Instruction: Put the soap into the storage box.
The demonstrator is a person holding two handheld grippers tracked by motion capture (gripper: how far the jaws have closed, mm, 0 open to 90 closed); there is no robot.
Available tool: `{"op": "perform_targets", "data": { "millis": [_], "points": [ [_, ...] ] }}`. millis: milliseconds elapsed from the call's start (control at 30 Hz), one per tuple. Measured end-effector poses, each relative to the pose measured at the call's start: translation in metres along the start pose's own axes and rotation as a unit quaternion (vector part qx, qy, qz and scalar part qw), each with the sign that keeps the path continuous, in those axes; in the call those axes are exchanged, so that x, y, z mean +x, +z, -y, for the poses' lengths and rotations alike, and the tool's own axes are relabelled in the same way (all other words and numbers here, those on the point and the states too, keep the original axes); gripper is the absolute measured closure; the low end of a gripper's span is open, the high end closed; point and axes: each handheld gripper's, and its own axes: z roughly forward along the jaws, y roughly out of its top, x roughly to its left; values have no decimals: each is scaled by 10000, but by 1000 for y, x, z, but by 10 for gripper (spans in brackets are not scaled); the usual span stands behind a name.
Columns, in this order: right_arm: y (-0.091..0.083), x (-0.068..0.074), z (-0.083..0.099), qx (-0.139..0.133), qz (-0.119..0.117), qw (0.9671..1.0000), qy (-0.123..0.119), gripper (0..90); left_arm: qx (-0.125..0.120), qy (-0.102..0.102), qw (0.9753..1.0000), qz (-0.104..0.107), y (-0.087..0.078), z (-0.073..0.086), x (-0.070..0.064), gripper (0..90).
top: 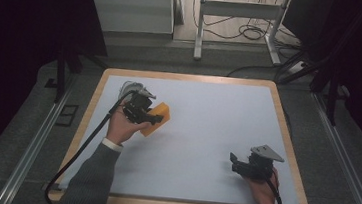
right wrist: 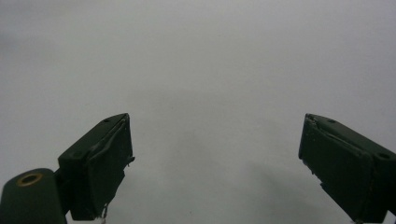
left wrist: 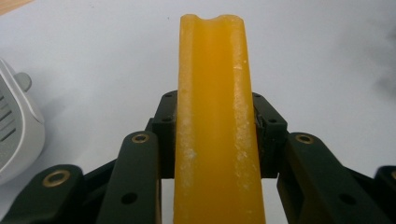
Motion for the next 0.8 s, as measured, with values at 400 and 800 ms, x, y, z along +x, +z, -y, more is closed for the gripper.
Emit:
{"op": "perform_targets", "data": {
  "millis": [400,800],
  "points": [
    [0,0,0,-4,13,10000,16,99,-36,-87,9999,-42,-3,-5,9,613],
    [0,0,0,2,22,10000,14,99,-118,-221,9996,-165,-8,-11,23,613]
  ]
}}
